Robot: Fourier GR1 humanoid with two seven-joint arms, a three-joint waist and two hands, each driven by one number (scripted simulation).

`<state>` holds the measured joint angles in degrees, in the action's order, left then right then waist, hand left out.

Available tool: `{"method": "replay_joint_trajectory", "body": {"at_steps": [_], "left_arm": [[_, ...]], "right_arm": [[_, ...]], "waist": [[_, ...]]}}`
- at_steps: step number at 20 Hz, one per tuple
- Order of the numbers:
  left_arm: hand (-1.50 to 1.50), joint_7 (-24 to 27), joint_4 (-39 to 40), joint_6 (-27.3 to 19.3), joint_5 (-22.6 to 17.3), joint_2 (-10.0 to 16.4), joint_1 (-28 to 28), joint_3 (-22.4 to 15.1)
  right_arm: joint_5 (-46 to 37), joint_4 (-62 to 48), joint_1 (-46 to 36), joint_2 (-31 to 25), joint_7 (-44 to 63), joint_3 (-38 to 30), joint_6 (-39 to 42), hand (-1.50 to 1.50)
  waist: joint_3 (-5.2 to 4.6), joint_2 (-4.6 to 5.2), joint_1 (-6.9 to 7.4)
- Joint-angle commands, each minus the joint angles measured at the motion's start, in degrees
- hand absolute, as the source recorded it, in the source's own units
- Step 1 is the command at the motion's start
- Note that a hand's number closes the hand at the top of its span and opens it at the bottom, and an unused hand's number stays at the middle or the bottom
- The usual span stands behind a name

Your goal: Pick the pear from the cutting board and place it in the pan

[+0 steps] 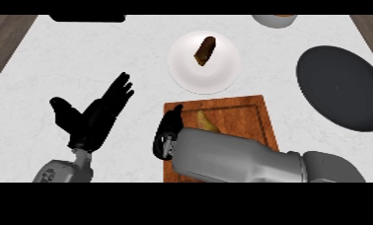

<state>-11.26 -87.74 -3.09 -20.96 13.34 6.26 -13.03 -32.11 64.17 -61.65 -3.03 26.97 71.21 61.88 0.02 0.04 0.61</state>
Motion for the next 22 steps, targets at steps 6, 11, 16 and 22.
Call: {"method": "replay_joint_trajectory", "body": {"at_steps": [6, 11, 16, 22], "left_arm": [[0.00, 1.04, -1.31, 0.75, 2.92, -1.23, -3.04, -0.68], [0.00, 2.18, 2.05, 1.34, 2.91, -2.57, 0.19, 1.14], [0.00, -0.67, -1.83, 2.32, 1.73, -0.57, -1.67, 2.68], [0.00, 0.17, -0.06, -1.75, 1.86, -1.73, -4.03, 5.02]], "right_arm": [[-10.22, -1.45, 3.61, -4.38, -9.12, 3.04, -5.32, -1.50], [-15.23, -3.89, 0.13, -4.70, -20.61, 5.14, -12.34, 1.50], [-20.02, -9.34, -2.00, -4.39, -28.94, 5.94, -18.77, 1.50], [-11.79, 3.96, 16.84, -13.95, -11.13, -15.25, -33.31, 1.50]], "waist": [[-0.01, 0.03, 0.02], [-0.03, 0.24, 0.18], [-0.02, 0.19, 0.71], [0.73, -1.97, -9.64]]}}
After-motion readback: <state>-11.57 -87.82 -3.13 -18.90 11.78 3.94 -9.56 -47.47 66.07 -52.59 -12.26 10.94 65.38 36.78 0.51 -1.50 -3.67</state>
